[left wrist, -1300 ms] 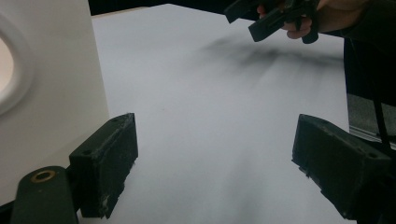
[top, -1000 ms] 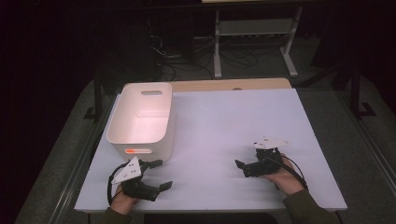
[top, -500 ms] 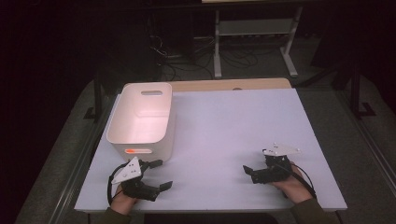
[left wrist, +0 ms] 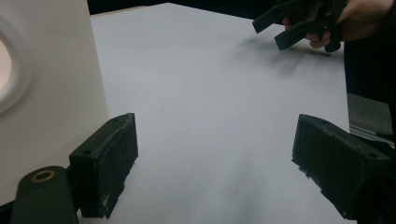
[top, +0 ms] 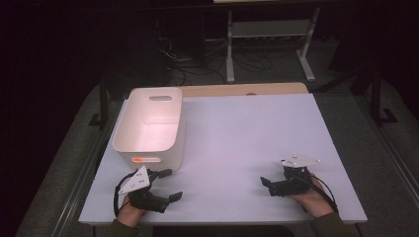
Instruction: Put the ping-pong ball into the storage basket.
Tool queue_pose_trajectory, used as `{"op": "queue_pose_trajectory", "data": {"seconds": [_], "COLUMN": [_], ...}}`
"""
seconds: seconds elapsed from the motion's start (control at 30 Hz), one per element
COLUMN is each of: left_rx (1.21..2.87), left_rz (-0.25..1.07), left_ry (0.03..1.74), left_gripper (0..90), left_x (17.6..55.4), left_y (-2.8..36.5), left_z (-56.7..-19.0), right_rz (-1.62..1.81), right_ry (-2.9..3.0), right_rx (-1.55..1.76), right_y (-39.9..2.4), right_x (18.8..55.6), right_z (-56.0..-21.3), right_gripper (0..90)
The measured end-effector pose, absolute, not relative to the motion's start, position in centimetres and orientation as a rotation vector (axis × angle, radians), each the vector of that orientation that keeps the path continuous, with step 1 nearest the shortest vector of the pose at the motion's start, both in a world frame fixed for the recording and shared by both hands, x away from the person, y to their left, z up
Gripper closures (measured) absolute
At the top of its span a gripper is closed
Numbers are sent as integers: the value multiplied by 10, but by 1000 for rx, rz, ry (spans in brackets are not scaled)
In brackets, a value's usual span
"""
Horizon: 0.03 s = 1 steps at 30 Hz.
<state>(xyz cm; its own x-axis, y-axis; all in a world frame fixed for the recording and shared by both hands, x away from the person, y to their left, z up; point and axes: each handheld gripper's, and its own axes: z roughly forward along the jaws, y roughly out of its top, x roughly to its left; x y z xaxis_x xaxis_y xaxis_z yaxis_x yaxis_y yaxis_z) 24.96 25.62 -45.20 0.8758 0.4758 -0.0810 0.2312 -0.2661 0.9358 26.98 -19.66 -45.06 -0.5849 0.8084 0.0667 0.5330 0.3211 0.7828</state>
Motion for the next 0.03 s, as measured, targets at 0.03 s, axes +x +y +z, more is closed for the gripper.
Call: {"op": "queue_pose_trajectory", "data": {"seconds": [0.03], "left_rx": [1856], "left_rz": [256], "left_ry": [528], "left_gripper": [138], "left_x": [250], "left_y": [256], "left_z": [-452], "right_rz": [1122], "right_ry": [2261], "right_rx": [1204], "right_y": [-196], "right_x": [270], "right_z": [-451], "right_gripper": [21]}}
